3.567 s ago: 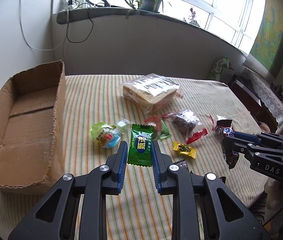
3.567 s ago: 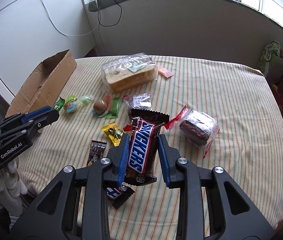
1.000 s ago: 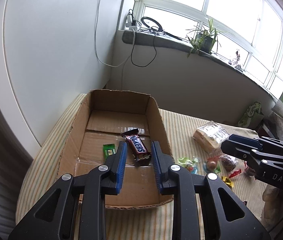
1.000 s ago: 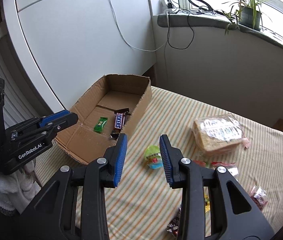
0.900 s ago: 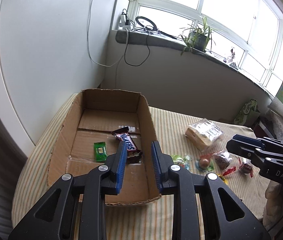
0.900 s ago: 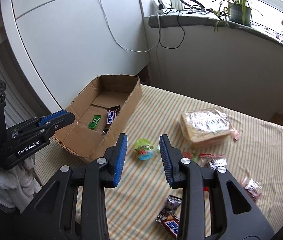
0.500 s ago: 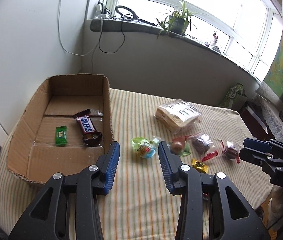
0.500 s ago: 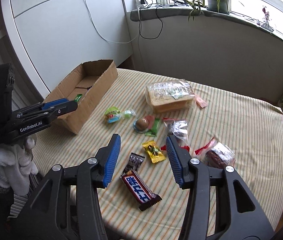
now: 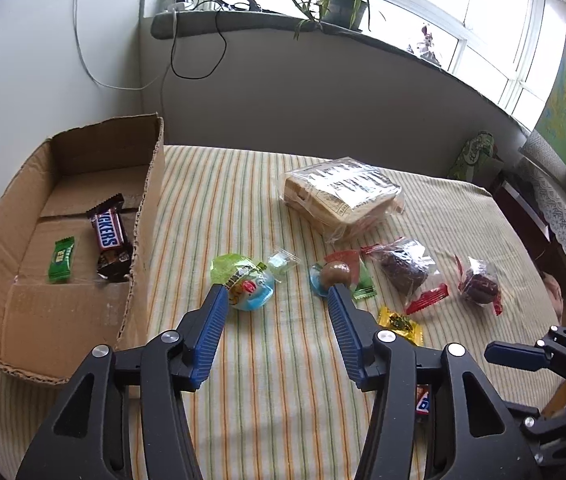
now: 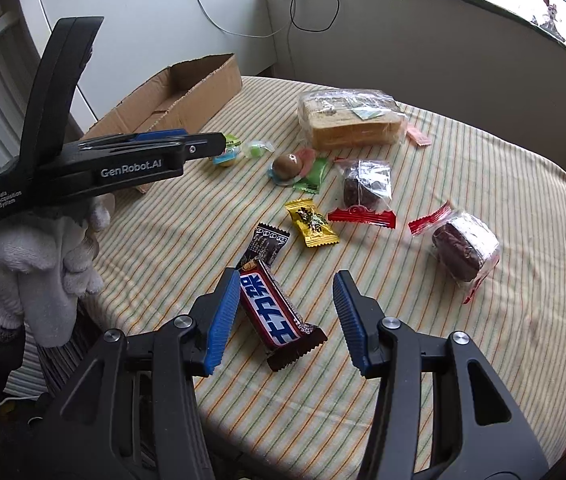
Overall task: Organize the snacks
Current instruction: 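Grasp the green jelly cup with the left tool while the right tool grasps a Snickers bar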
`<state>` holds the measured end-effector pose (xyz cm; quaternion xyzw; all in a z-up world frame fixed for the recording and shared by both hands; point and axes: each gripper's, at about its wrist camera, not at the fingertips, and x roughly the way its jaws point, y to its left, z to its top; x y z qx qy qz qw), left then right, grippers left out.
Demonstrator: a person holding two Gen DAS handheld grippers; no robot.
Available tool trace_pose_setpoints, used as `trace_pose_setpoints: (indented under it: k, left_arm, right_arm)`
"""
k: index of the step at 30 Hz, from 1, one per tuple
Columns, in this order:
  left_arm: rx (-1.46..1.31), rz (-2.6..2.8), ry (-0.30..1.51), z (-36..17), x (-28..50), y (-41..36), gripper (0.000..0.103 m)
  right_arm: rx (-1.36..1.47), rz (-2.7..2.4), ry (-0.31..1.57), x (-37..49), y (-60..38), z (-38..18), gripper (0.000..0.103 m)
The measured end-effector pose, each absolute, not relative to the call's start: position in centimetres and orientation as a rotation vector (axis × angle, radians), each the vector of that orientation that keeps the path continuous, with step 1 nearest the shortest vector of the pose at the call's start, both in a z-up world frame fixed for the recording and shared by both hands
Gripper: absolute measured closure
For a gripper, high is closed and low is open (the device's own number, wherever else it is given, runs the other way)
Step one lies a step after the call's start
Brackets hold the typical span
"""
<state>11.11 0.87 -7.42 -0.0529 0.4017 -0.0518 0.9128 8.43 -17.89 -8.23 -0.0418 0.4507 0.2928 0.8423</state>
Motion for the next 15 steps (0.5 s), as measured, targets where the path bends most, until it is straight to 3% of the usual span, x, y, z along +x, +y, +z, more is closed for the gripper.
trace_pose_setpoints:
  k: [7, 15]
  left_arm:
    - [-0.021, -0.027, 0.826, -8.7, 12.7, 0.1, 0.04]
    - [0.066, -0.008, 0.799, -9.0, 12.5, -1.0, 0.04]
  right_arm:
    - [-0.099, 0.643, 0.961, 8.6, -17.6, -9.1, 0.052]
    - [-0.098, 0.653, 0.965, 8.6, -17.7, -9.8, 0.052]
